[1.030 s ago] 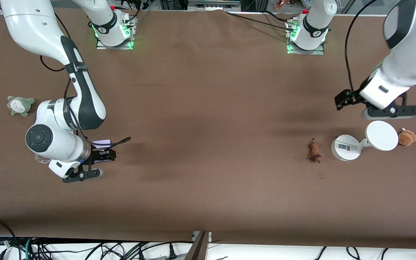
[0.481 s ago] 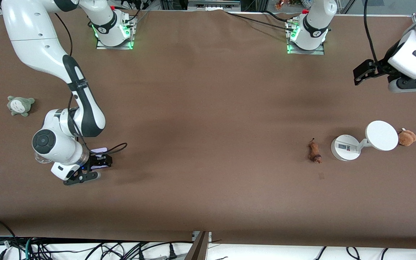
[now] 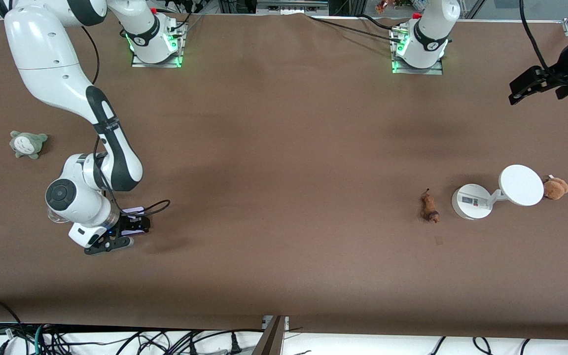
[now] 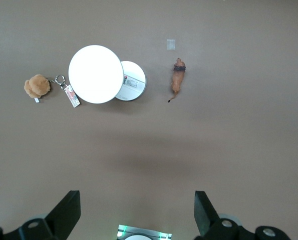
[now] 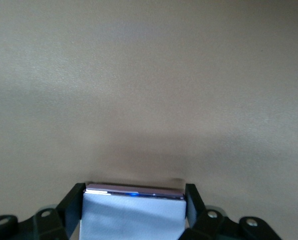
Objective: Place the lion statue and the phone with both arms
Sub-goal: 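Lower the phone beside the glass cup while the left gripper withdraws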
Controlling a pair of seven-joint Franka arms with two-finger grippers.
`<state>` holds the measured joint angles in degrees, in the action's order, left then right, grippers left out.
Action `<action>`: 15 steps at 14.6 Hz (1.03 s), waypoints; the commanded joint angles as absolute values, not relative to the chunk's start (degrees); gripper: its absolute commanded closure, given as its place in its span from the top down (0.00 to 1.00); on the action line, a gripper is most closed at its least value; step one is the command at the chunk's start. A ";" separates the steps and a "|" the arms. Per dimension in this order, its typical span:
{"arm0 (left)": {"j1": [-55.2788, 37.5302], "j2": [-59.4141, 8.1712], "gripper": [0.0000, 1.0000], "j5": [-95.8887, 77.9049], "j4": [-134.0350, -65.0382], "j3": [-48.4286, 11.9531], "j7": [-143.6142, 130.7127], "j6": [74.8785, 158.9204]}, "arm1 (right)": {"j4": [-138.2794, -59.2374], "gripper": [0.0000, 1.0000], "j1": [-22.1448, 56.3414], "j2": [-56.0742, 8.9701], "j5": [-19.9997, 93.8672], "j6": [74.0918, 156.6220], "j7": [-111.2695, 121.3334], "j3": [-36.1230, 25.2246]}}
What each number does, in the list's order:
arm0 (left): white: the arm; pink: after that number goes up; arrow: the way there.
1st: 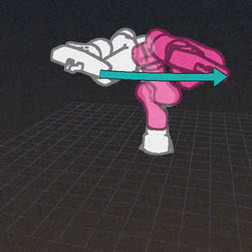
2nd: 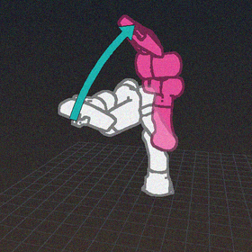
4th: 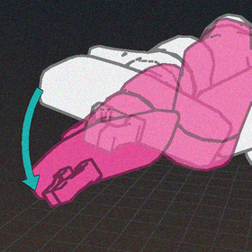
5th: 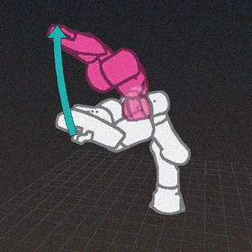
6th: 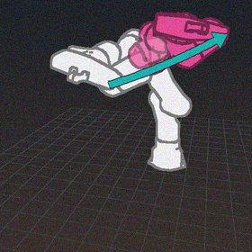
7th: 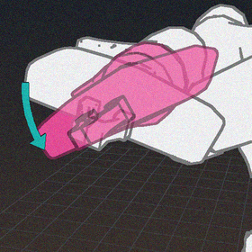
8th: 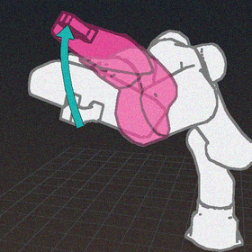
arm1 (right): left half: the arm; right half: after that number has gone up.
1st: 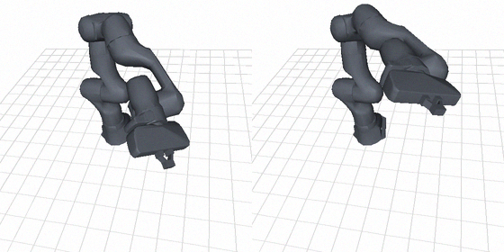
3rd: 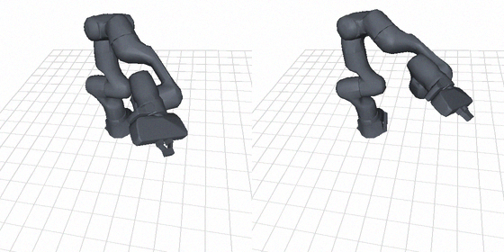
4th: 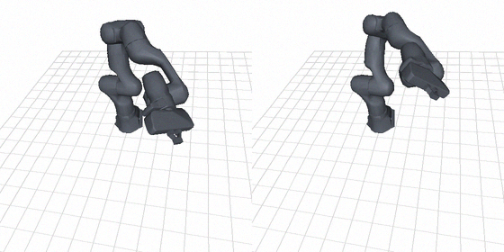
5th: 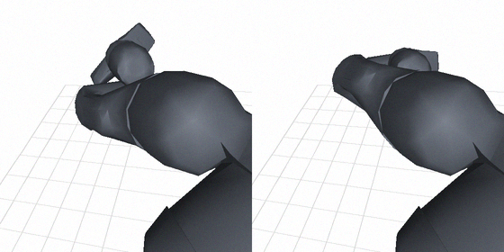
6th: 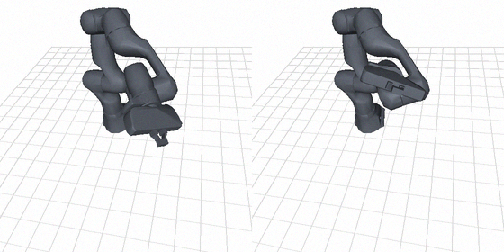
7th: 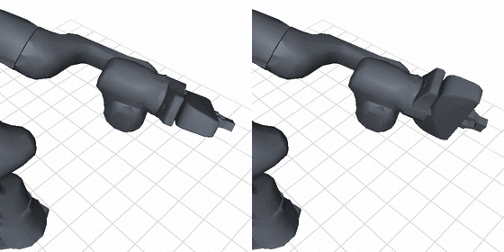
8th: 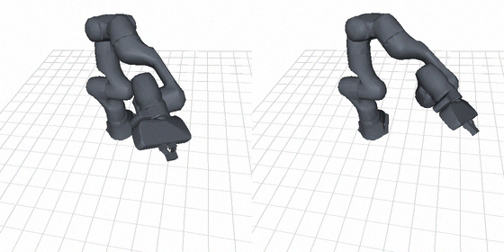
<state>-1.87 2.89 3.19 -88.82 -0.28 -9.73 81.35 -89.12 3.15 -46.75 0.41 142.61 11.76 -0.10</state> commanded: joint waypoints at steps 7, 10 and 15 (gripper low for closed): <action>-2.29 3.25 1.00 2.11 -89.30 0.44 -8.88 82.88 | -89.47 1.00 2.02 -47.29 1.49 145.37 13.01 0.62; -2.29 3.25 1.00 2.99 -89.03 0.62 -8.70 82.97 | -89.30 1.00 2.28 -46.15 1.58 144.15 13.01 0.62; -2.20 2.38 1.00 2.90 -87.46 0.97 -9.40 87.08 | -89.12 1.00 2.63 -35.89 1.67 129.85 10.04 0.97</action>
<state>-2.01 2.78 3.21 -88.81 0.38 -9.72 84.49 -87.60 2.85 -42.43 0.45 136.33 11.40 0.13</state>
